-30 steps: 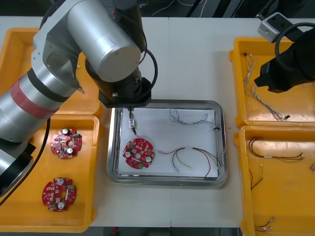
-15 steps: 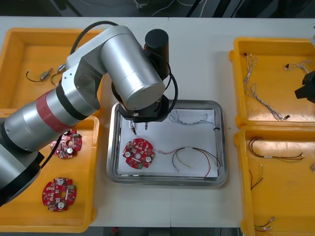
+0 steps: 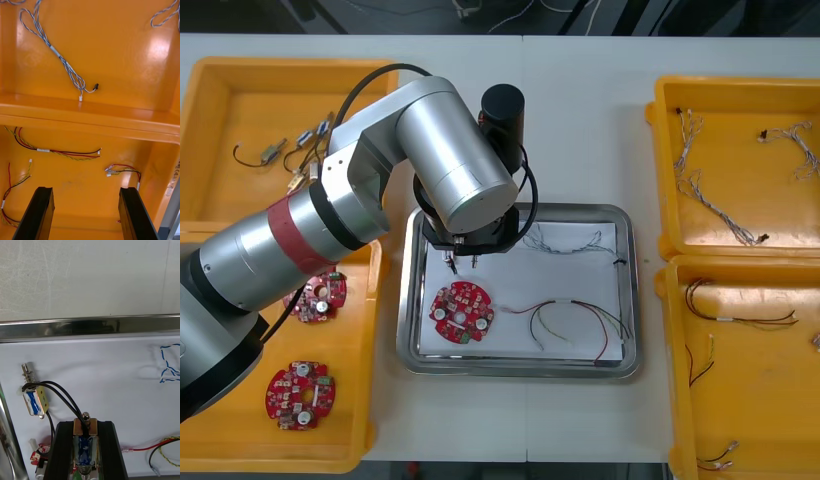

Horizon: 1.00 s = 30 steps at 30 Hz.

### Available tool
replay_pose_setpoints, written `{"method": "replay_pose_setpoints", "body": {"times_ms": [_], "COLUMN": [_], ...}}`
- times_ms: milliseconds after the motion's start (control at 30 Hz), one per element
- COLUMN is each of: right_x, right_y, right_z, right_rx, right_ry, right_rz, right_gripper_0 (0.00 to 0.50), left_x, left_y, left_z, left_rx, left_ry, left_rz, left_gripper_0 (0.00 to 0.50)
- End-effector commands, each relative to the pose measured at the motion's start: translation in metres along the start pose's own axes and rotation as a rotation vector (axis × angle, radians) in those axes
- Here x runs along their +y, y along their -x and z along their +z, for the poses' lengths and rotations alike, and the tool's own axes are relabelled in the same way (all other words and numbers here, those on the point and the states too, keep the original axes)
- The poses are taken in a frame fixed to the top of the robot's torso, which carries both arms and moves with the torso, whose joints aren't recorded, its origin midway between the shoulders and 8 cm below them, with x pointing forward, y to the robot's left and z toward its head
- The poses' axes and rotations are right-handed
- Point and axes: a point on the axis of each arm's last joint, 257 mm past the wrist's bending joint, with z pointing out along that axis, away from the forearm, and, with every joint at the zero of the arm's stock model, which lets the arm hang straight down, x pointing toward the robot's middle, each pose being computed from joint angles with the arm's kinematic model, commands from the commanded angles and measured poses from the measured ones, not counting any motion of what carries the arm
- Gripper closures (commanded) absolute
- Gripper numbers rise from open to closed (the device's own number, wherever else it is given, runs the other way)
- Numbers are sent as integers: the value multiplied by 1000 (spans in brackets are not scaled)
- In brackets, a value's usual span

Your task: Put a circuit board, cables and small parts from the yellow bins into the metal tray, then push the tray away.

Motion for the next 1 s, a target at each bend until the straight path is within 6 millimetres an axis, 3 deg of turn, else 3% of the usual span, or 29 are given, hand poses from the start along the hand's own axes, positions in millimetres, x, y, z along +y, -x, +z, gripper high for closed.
{"method": "replay_pose_setpoints", "body": {"times_ms": [33, 300, 833, 900, 1000], "right_x": [-20, -21, -9, -8, -9], "right_y": [-14, -30, -22, -22, -20], "right_z": [-7, 1, 4, 4, 1], "right_rx": [15, 50, -24, -31, -39], "right_ry": [-59, -56, -2, -3, -3], "right_rz": [54, 93, 110, 107, 109], "right_gripper_0": [0, 0, 0, 0, 0], "left_x": [-21, -19, -16, -16, -16], "left_y": [15, 15, 10, 10, 10], "left_z": [-5, 10, 17, 17, 17], "left_rx": [-47, -59, -58, -58, -58], "left_ry": [-29, -18, -17, -17, -17], "left_rz": [-31, -29, -30, -33, -33], "left_gripper_0": [500, 500, 496, 458, 341]}}
